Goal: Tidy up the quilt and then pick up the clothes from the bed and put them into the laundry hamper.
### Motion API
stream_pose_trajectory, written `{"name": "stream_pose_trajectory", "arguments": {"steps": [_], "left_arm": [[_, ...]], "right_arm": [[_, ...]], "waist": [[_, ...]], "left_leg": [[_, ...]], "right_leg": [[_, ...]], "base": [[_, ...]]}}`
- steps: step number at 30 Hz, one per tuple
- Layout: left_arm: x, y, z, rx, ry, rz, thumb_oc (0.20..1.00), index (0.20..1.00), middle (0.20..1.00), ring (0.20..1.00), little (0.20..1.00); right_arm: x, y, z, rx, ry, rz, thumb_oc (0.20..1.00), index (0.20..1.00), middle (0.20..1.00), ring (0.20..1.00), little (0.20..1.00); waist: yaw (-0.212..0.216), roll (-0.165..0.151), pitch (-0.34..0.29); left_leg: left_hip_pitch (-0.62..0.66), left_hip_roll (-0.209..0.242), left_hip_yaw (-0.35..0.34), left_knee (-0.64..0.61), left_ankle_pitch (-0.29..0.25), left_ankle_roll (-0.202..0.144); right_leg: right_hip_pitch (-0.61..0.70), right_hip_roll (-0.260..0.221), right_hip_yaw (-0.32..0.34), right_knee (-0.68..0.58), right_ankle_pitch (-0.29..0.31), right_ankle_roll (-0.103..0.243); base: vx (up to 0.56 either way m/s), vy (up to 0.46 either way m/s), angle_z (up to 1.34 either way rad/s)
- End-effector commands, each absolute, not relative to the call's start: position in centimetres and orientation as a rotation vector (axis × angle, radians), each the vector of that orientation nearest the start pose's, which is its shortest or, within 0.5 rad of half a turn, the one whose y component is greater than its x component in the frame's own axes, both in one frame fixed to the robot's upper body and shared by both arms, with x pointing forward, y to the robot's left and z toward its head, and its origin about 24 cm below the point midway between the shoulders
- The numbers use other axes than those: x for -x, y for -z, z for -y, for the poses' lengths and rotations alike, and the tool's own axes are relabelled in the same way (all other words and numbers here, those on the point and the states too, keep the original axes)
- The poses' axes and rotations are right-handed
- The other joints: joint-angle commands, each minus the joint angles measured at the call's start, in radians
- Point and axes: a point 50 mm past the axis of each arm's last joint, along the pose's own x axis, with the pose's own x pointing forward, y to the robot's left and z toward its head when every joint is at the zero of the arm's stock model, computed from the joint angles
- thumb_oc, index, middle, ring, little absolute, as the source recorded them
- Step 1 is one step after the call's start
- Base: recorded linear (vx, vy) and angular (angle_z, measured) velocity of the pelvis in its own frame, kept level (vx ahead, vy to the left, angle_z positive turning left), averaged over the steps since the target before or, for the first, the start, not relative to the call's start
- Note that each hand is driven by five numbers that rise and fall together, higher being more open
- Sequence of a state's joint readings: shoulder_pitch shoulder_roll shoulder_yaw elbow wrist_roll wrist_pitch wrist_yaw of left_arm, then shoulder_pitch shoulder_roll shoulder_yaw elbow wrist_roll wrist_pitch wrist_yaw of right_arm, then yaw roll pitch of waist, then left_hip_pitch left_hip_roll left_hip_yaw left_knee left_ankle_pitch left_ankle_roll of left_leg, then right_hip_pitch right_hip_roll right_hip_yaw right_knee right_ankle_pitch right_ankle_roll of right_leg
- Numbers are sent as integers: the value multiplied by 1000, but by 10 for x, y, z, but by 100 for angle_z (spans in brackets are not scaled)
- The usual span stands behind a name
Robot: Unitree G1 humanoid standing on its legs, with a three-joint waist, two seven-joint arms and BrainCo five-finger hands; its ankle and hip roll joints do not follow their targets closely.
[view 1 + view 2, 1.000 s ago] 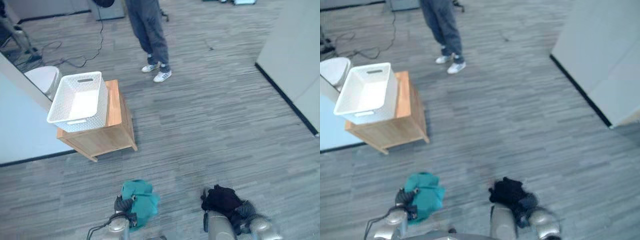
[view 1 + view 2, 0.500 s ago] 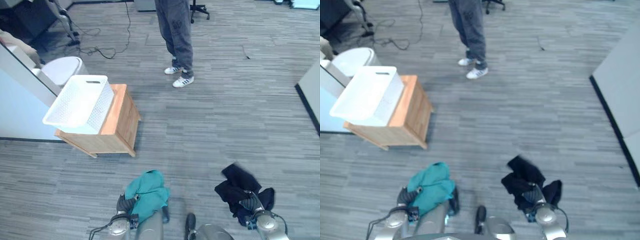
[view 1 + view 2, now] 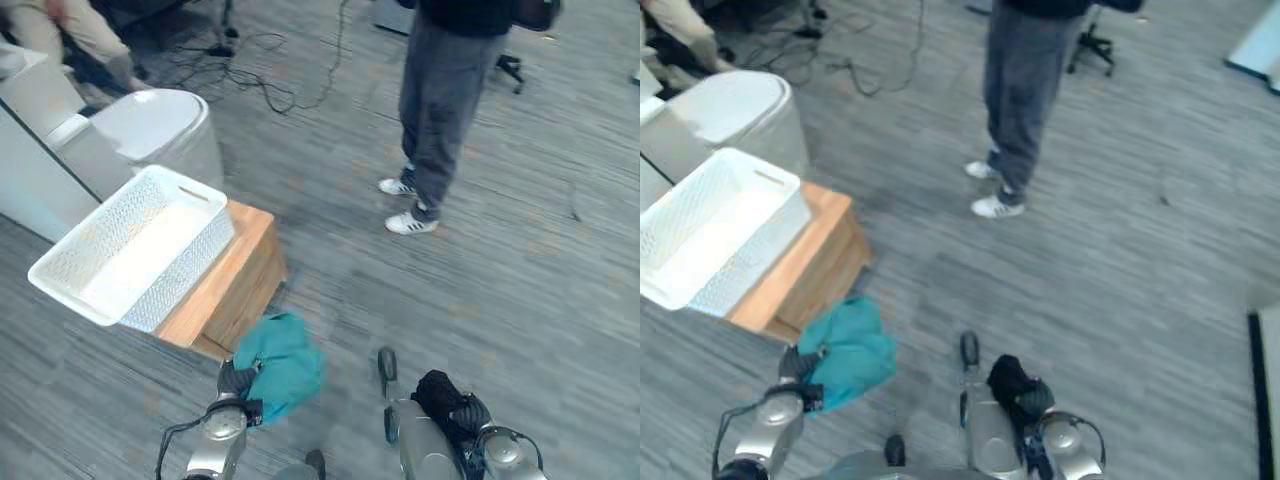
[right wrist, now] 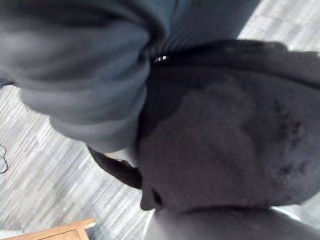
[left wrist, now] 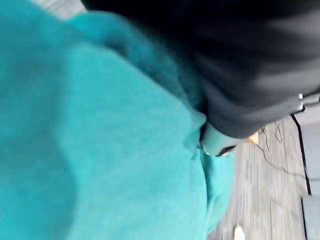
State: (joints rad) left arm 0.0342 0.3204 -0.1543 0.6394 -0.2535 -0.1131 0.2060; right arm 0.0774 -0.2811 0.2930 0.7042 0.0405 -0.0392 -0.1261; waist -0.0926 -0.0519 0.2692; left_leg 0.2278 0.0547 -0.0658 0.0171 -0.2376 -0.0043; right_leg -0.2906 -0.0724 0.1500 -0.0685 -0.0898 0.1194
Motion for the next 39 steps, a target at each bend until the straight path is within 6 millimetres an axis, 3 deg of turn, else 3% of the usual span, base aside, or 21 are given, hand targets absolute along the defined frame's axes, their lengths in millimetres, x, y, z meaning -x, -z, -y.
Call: {"name": "stream_pose_trajectory", "arguments": {"steps": [1,2,3,4,6,9,13,14,16,18,19,22,23,25,28,33,34,35,37,38,39], "left_arm": [[-196,76,-233,-213,-238,-491,200,200,200,200,200],[-196,76,-233,-213,-238,-491,200,200,200,200,200],[-192,80,-223,-172,-199,-513,200,200,200,200,200],[-189,83,-223,-168,-186,-534,200,200,200,200,200],[-183,87,-225,-193,-170,-564,200,200,200,200,200],[-169,92,-230,-188,-184,-607,200,200,200,200,200],[-165,93,-230,-203,-162,-619,200,200,200,200,200],[-165,94,-230,-231,-139,-629,200,200,200,200,200],[-167,94,-233,-258,-146,-637,200,200,200,200,200],[-168,94,-237,-273,-159,-636,200,200,200,200,200],[-168,94,-238,-277,-163,-639,200,200,200,200,200],[-169,94,-240,-289,-158,-639,200,200,200,200,200],[-168,94,-242,-300,-156,-643,200,200,200,200,200],[-166,95,-244,-303,-155,-651,200,200,200,200,200],[-162,96,-250,-308,-185,-664,200,200,200,200,200],[-156,100,-244,-235,-216,-674,200,200,200,200,200],[-157,100,-244,-230,-214,-675,200,200,200,200,200],[-157,99,-244,-229,-215,-674,200,200,200,200,200],[-153,101,-248,-214,-236,-694,200,200,200,200,200],[-151,103,-250,-212,-241,-703,200,200,200,200,200],[-152,103,-250,-210,-242,-702,200,200,200,200,200]], "right_arm": [[-186,91,218,431,-49,-611,200,200,200,200,200],[-186,91,218,431,-49,-611,200,200,200,200,200],[-180,95,222,463,-45,-642,200,200,200,200,200],[-179,96,230,484,-18,-666,200,200,200,200,200],[-179,97,234,500,-14,-683,200,200,200,200,200],[-187,89,234,533,-24,-634,200,200,200,200,200],[-189,83,229,560,-59,-592,200,200,200,200,200],[-193,79,223,576,-88,-555,200,200,200,200,200],[-199,72,215,574,-101,-508,200,200,200,200,200],[-204,62,209,557,-102,-445,200,200,200,200,200],[-208,51,212,552,-90,-393,200,200,200,200,200],[-212,38,217,557,-67,-336,200,200,200,200,200],[-217,25,220,566,-53,-272,200,200,200,200,200],[-218,18,223,574,-53,-245,200,200,200,200,200],[-237,-35,223,624,-22,3,200,200,200,200,200],[-264,-113,208,692,-41,353,200,200,200,200,200],[-269,-141,198,708,-52,485,200,200,200,200,200],[-270,-142,198,708,-52,486,200,200,200,200,200],[-278,-168,186,714,-62,597,200,200,200,200,200],[-283,-189,174,725,-90,688,200,200,200,200,200],[-283,-189,174,725,-91,689,200,200,200,200,200]], "waist": [[-17,-21,8],[-17,-21,8],[-9,-42,16],[0,-52,13],[18,-44,6],[35,-5,-13],[29,-8,-24],[17,-19,-25],[2,-23,-17],[-19,-12,-6],[-50,-13,-3],[-77,-20,-5],[-89,-27,-9],[-99,-31,-15],[-87,-51,-40],[-61,-43,-48],[-65,-55,-28],[-67,-55,-27],[-60,-58,-23],[-47,-58,-31],[-49,-57,-28]], "left_leg": [[-49,63,55,83,113,-88],[-49,63,55,83,113,-88],[-171,91,142,362,161,-90],[-246,113,270,393,166,-72],[-299,80,330,297,157,-52],[-267,93,427,58,268,-72],[-216,55,402,-3,264,-48],[-156,14,390,-52,246,-25],[-137,9,373,-75,249,-16],[-126,26,338,-94,245,-21],[-125,23,289,-104,251,-33],[-134,7,245,-104,241,-36],[-135,-7,216,-104,235,-34],[-133,-20,184,-104,227,-32],[-130,-35,162,-102,220,-32],[-135,-38,152,-50,203,-37],[-179,2,257,41,194,-62],[-184,3,255,51,189,-63],[-193,61,333,86,196,-84],[-180,120,337,76,214,-107],[-177,121,336,75,215,-109]], "right_leg": [[131,-29,31,202,97,76],[131,-29,31,202,97,76],[229,-61,-33,188,66,0],[292,-72,-102,152,43,-21],[349,-69,-150,137,12,-20],[410,-62,-240,177,-24,12],[414,-88,-263,253,-13,42],[388,-124,-254,385,65,82],[327,-139,-208,504,180,106],[263,-96,-127,545,150,89],[238,-13,-39,469,67,58],[256,39,3,321,7,24],[243,79,53,254,15,9],[258,92,71,180,28,1],[311,93,76,80,56,-13],[362,76,51,-6,78,-26],[368,37,-11,-12,75,-29],[368,38,-12,-12,74,-29],[376,16,-47,-19,77,-20],[383,-9,-59,-19,80,-8],[385,-8,-60,-19,79,-9]], "base": [[373,-246,195],[271,-372,194],[408,-570,128],[516,-634,131],[349,-159,260],[389,79,144],[225,139,30],[176,124,6],[158,61,54],[126,-21,50],[137,-18,23],[137,-50,82],[147,-84,91],[94,-78,111],[93,-137,109],[34,-60,11],[-105,-7,10],[-124,22,30],[-18,89,97],[13,105,77],[6,116,12]]}}
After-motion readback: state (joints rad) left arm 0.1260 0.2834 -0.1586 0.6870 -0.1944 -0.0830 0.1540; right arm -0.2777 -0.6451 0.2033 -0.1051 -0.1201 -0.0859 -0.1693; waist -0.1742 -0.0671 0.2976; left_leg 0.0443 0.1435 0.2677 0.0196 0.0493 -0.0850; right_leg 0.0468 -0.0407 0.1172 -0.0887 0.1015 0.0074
